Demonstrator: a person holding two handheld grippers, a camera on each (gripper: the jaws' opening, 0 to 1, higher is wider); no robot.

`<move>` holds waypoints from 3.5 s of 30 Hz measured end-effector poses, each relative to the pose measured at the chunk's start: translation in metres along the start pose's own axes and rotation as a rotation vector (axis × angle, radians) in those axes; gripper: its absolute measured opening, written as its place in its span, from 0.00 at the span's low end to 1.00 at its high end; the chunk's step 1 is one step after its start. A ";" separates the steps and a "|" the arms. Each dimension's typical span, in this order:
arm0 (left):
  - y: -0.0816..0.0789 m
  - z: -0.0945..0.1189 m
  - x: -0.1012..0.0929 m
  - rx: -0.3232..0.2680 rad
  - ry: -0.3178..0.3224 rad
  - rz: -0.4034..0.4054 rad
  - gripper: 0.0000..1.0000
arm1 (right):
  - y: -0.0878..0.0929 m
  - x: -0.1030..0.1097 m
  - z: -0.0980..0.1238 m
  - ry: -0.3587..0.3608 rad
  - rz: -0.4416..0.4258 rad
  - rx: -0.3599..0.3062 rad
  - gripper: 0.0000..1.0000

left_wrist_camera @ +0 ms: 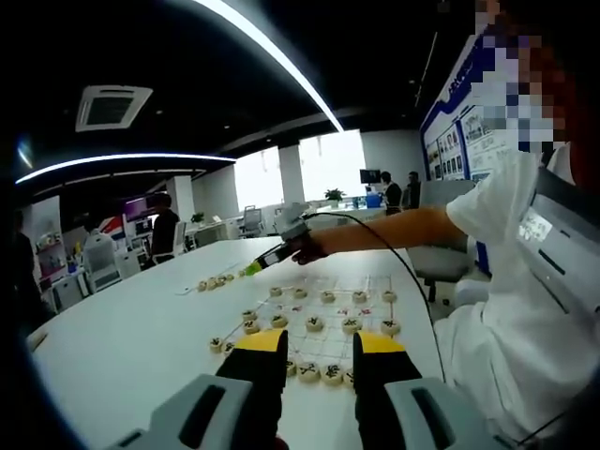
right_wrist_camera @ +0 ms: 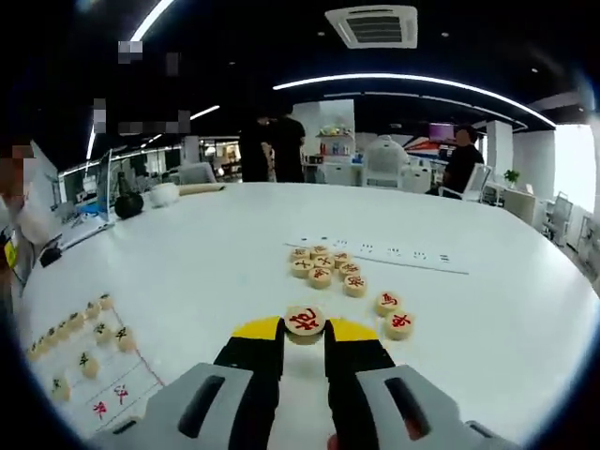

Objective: Pick up the chess pieces one by one and place each piece onto its starting position on the chessboard, setting the pieces on their correct points until all the chess pieces are arranged in the starting layout

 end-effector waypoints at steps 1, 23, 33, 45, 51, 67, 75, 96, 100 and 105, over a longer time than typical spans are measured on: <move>0.000 0.000 0.000 0.000 0.000 -0.001 0.30 | 0.000 0.003 0.006 -0.013 0.006 0.000 0.19; 0.000 -0.002 -0.009 0.000 0.004 -0.010 0.30 | 0.061 0.071 0.075 -0.258 0.071 0.100 0.19; 0.000 -0.003 -0.010 0.000 0.007 -0.007 0.30 | 0.061 0.073 0.072 -0.281 0.055 0.106 0.19; -0.001 -0.002 -0.004 -0.004 -0.008 0.025 0.30 | 0.055 0.067 0.075 -0.258 0.030 0.075 0.35; -0.001 -0.003 0.000 -0.001 -0.012 0.027 0.30 | 0.028 0.051 0.078 -0.186 0.010 -0.001 0.34; -0.004 0.001 0.003 -0.012 -0.016 0.028 0.30 | -0.009 0.045 0.004 -0.110 0.031 0.055 0.29; -0.004 0.001 0.004 -0.016 -0.018 0.030 0.30 | -0.009 0.051 -0.035 -0.074 0.005 0.071 0.29; 0.004 -0.003 0.011 0.002 -0.024 0.048 0.30 | -0.045 -0.026 -0.123 0.099 0.082 0.181 0.28; 0.004 -0.003 0.013 0.001 -0.026 0.053 0.30 | -0.043 -0.039 -0.134 0.119 0.074 0.205 0.27; 0.007 -0.006 0.014 0.008 -0.027 0.056 0.30 | -0.037 -0.040 -0.156 0.096 0.140 0.258 0.25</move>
Point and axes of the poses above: the point that each gripper's makers call its tool centre point, and the gripper's own axes: z roughly backward along the fingers, x roughly to its left, y roughly out of its underside, the point moved 3 cm from there along z, roughly backward along the fingers, and after that the axes turned 7 degrees about -y, right-handed, at the moved point
